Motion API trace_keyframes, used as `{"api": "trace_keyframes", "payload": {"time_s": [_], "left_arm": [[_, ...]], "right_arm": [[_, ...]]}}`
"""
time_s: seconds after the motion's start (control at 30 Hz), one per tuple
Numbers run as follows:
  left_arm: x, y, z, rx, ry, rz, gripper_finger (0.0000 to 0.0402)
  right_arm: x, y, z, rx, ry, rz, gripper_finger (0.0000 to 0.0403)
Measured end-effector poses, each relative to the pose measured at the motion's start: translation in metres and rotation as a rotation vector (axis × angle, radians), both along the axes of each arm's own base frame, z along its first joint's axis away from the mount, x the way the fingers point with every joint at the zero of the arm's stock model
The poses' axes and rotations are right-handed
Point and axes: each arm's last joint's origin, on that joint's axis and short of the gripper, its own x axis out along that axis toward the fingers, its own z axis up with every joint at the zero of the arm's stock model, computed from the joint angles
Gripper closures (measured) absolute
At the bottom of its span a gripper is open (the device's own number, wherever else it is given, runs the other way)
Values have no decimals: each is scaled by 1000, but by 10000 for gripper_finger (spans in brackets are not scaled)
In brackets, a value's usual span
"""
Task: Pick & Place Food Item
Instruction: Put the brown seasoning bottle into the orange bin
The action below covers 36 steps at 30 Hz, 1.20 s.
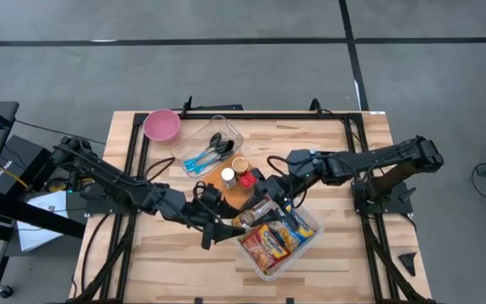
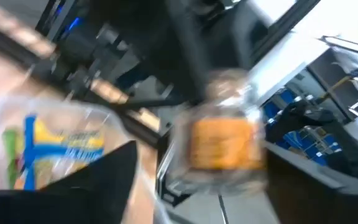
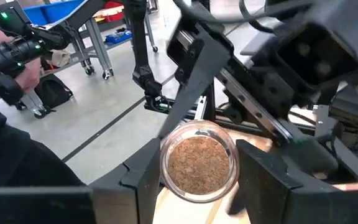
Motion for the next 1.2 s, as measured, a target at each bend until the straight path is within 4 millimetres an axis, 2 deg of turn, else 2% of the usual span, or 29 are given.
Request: {"api": "trace_keyframes", "payload": {"time_s": [0.1,0.17,0.33,0.43,0.6,0.7,0.8,0.93,0.97,1.07,1.2], "left_arm": [[-1,0,-7,-42,83,-12,35],[-2,-1,-13,-67,146,-48,14],[-11,-13,-25,-156,311,-170,35],[-23,-28,-32,-225,444,-235,64],[-54,-55,-45,-276,666,-280,132],[-71,-66,-52,-249,761,-274,190],[-80,-66,-54,-189,786,-229,260],[-90,-52,-49,-65,785,-173,367],[-93,-46,-46,-34,785,-154,383],[-107,-25,-33,58,749,-64,390],[-134,9,-11,184,663,77,400]], "right_arm": [[-1,0,-2,-5,25,0,234],[-2,-1,-5,-12,60,-1,234],[-4,-2,-13,-34,138,-1,234],[-5,-4,-14,-36,154,-5,234],[-3,-13,-14,-33,161,-33,234],[-1,-22,-15,-8,179,-69,234],[0,-29,-14,9,181,-96,234],[3,-38,-12,52,176,-136,234],[3,-41,-12,62,178,-155,234],[5,-51,-11,100,188,-237,234],[6,-63,-11,182,218,-352,234]]}}
